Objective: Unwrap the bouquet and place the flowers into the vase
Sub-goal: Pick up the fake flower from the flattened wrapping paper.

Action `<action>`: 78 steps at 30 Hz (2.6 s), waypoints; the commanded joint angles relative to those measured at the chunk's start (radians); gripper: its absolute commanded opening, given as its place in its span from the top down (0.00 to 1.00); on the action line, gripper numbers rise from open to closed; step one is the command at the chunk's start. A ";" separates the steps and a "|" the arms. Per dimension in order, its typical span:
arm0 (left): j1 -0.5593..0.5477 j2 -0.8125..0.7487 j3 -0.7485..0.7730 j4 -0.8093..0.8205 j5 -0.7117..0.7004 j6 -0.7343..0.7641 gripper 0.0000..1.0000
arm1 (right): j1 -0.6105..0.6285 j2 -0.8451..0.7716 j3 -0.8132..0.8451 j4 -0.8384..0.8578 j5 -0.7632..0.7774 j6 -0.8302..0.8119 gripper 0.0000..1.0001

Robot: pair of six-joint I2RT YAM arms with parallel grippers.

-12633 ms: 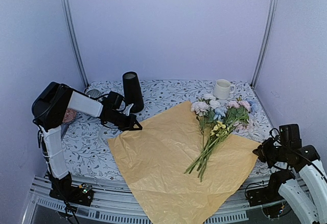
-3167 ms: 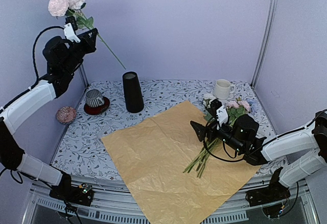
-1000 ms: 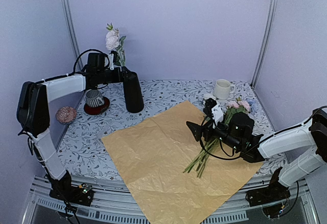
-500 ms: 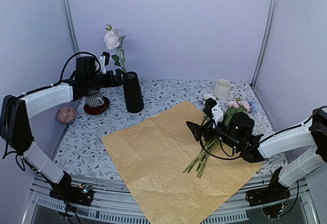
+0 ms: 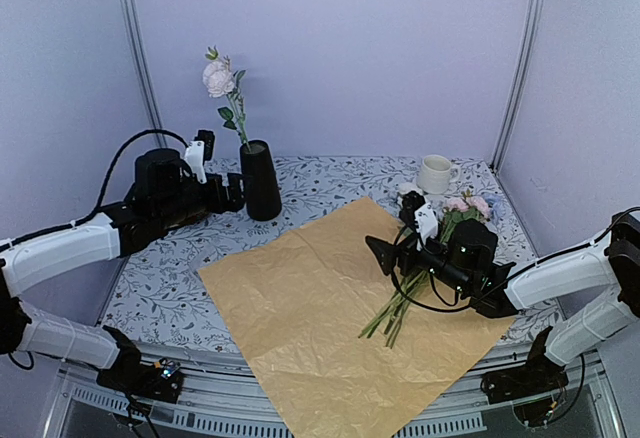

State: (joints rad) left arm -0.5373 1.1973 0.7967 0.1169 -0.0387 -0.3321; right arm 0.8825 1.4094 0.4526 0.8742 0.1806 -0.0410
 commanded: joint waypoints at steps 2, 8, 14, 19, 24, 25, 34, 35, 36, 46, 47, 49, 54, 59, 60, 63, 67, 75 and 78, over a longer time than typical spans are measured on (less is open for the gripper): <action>-0.105 -0.032 -0.071 0.117 -0.105 0.085 0.05 | -0.004 0.017 0.041 -0.015 0.074 0.029 0.01; -0.296 0.059 -0.059 0.263 -0.136 0.205 0.04 | -0.004 0.032 0.066 -0.046 0.115 0.071 0.01; -0.314 0.149 -0.055 0.427 -0.040 0.226 0.02 | -0.004 0.037 0.102 -0.108 0.176 0.141 0.01; -0.319 0.248 -0.069 0.521 -0.123 0.190 0.02 | 0.021 0.040 0.177 -0.238 0.197 0.208 0.01; -0.320 0.241 -0.203 0.684 -0.129 0.211 0.02 | 0.037 0.042 0.179 -0.233 0.244 0.164 0.01; -0.323 0.238 -0.214 0.687 -0.126 0.220 0.02 | 0.040 0.042 0.178 -0.231 0.244 0.147 0.01; -0.351 0.218 -0.242 0.681 -0.177 0.263 0.02 | 0.058 0.023 0.172 -0.217 0.209 0.123 0.01; -0.351 0.221 -0.239 0.679 -0.185 0.260 0.02 | 0.059 0.018 0.175 -0.228 0.213 0.135 0.01; -0.351 0.224 -0.238 0.679 -0.187 0.257 0.02 | 0.058 0.010 0.178 -0.242 0.221 0.149 0.01; -0.353 0.238 -0.239 0.696 -0.177 0.251 0.02 | 0.012 -0.061 0.205 -0.406 0.328 0.291 0.01; -0.353 0.244 -0.233 0.691 -0.182 0.250 0.02 | 0.008 -0.067 0.213 -0.444 0.317 0.325 0.01; -0.353 0.256 -0.218 0.669 -0.191 0.245 0.02 | 0.007 -0.078 0.245 -0.563 0.293 0.401 0.01; -0.355 0.260 -0.212 0.664 -0.198 0.249 0.02 | 0.008 -0.121 0.319 -0.879 0.199 0.750 0.01; -0.355 0.266 -0.208 0.655 -0.194 0.233 0.02 | 0.008 -0.211 0.334 -1.033 0.169 0.827 0.00; -0.355 0.268 -0.206 0.653 -0.197 0.232 0.02 | 0.008 -0.233 0.335 -1.056 0.164 0.839 0.01; -0.355 0.273 -0.203 0.649 -0.197 0.229 0.02 | 0.007 -0.281 0.332 -1.131 0.166 0.879 0.04; -0.355 0.271 -0.206 0.650 -0.190 0.217 0.03 | -0.008 -0.255 0.356 -1.251 0.165 0.949 0.15; -0.355 0.273 -0.205 0.652 -0.180 0.215 0.04 | -0.030 -0.059 0.475 -1.383 0.126 1.023 0.50; -0.356 0.277 -0.199 0.645 -0.177 0.218 0.05 | -0.039 -0.004 0.496 -1.389 0.104 1.037 0.53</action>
State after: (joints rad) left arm -0.8772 1.4612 0.5716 0.7712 -0.2218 -0.1085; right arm 0.8574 1.3495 0.9028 -0.4522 0.3180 0.9508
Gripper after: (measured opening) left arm 0.955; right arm 0.490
